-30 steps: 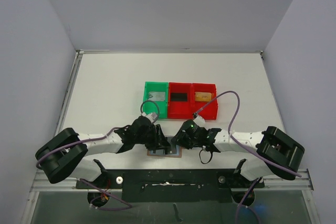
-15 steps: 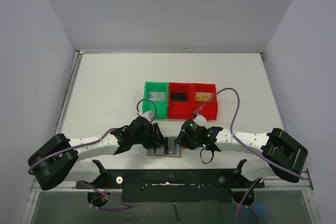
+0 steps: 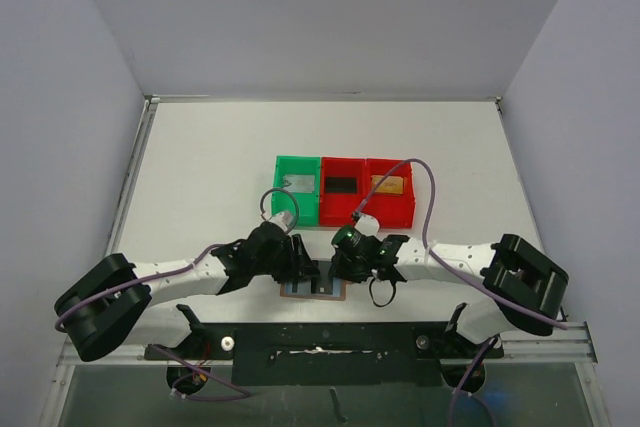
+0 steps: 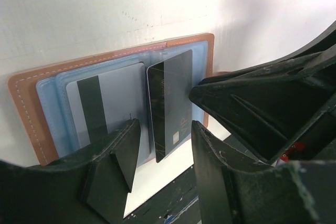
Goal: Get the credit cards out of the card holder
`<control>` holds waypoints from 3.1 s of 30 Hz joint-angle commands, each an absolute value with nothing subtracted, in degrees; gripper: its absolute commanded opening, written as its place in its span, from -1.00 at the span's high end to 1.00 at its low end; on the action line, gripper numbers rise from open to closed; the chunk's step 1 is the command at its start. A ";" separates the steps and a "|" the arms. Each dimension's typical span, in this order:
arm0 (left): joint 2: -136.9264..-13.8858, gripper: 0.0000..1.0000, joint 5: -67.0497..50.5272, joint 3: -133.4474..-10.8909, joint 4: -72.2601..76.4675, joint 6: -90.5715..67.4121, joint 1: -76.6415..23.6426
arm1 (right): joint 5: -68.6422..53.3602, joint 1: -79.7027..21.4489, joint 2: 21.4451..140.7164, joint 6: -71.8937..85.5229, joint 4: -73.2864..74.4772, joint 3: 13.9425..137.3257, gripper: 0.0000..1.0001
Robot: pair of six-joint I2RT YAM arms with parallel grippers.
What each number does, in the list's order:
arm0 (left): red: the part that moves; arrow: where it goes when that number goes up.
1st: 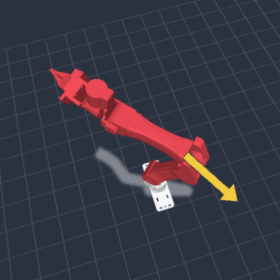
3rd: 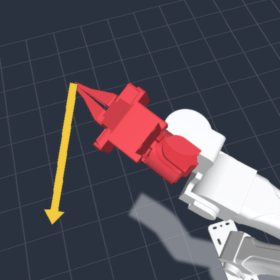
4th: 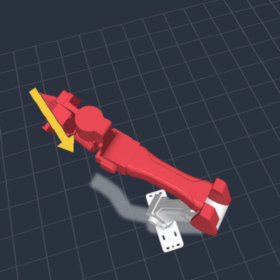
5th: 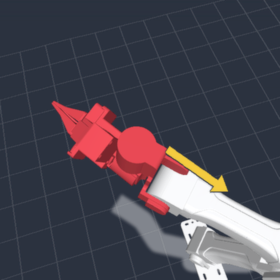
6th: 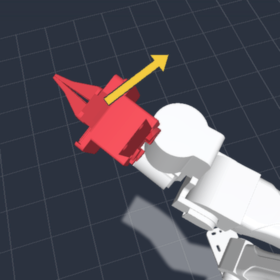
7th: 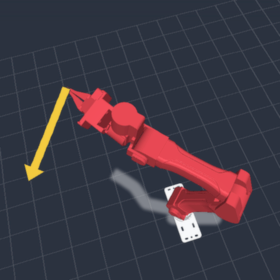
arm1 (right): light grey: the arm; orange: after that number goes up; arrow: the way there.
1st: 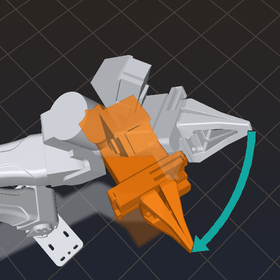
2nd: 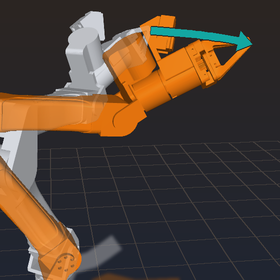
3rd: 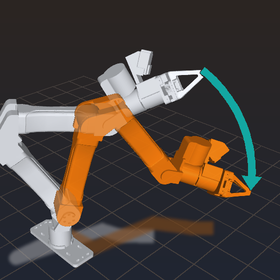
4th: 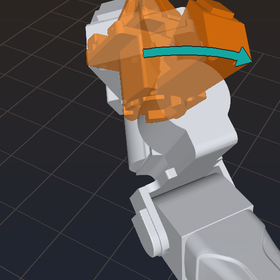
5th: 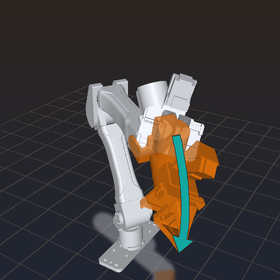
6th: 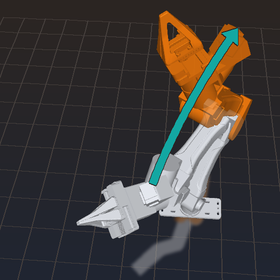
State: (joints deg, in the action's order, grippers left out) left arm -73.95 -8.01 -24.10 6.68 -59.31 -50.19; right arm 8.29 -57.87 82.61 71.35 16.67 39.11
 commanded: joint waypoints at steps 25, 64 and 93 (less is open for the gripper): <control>-69.12 1.00 -6.99 -14.32 20.56 -69.16 -50.00 | 8.51 -58.39 81.54 80.82 15.43 31.65 0.53; -69.22 0.69 -9.90 -13.51 23.96 -69.12 -49.00 | 0.81 -56.31 86.28 71.63 6.79 36.46 0.54; -57.58 1.00 -2.12 -15.94 9.93 -64.66 -48.78 | 4.83 -55.90 82.03 67.89 13.54 41.35 0.56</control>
